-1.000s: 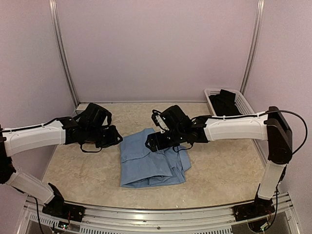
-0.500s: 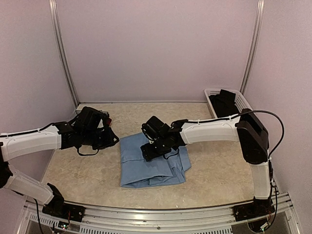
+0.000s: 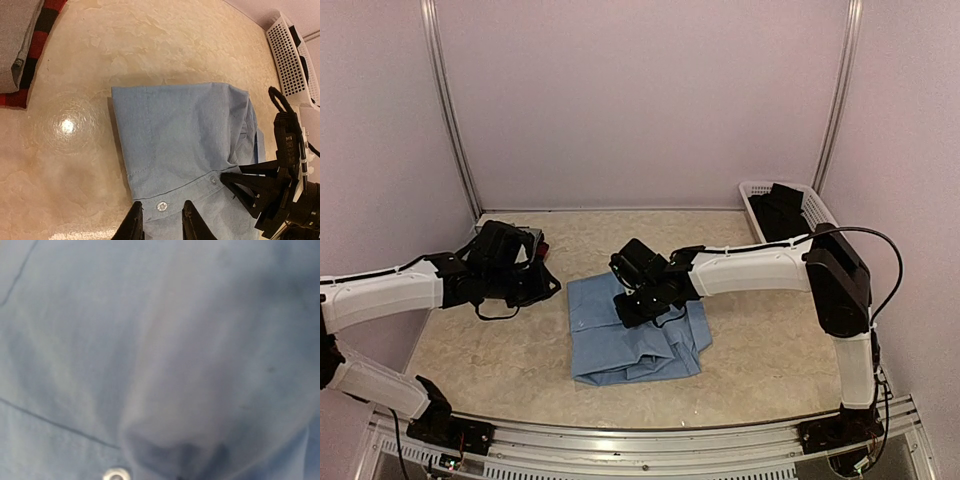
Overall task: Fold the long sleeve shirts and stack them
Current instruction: Smooth out the 2/3-rectangle-folded shirt at the center of the board.
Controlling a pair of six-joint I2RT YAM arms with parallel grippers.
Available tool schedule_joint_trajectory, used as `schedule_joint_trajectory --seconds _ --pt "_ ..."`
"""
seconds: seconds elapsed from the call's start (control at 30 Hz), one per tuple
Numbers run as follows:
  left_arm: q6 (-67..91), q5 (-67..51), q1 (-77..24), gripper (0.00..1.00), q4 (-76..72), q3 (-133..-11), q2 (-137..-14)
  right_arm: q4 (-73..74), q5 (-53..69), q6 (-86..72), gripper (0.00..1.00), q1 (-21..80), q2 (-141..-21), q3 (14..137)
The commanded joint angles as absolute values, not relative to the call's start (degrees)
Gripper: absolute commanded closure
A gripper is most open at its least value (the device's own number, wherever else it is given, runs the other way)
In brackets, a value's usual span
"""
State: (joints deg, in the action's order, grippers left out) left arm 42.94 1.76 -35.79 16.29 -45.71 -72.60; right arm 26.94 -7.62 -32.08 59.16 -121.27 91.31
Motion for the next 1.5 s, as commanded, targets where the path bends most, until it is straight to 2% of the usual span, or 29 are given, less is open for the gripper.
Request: schedule_joint_trajectory --seconds 0.0,0.1,0.37,0.7,1.23,1.47 --pt "41.7 1.5 -34.9 0.75 14.9 -44.4 -70.8 26.1 -8.7 -32.9 0.95 59.7 -119.4 90.5" --pt "42.2 1.4 -34.7 0.75 13.8 -43.4 -70.5 23.8 -8.6 -33.5 1.00 59.8 -117.0 89.2" --pt "42.6 1.4 -34.6 0.75 12.3 -41.8 -70.2 8.6 -1.4 -36.5 1.00 59.8 -110.1 82.0" --pt "42.9 2.6 -33.2 0.75 12.8 -40.4 -68.1 -11.4 9.0 -42.7 1.00 60.8 -109.4 78.4" --pt "42.3 2.3 -27.8 0.75 13.8 -35.8 -61.0 -34.1 10.3 -55.5 1.00 63.9 -114.3 78.2" --pt "42.3 0.8 -27.7 0.75 12.4 -35.3 -61.4 -42.5 5.9 -60.0 1.00 62.4 -108.6 63.7"
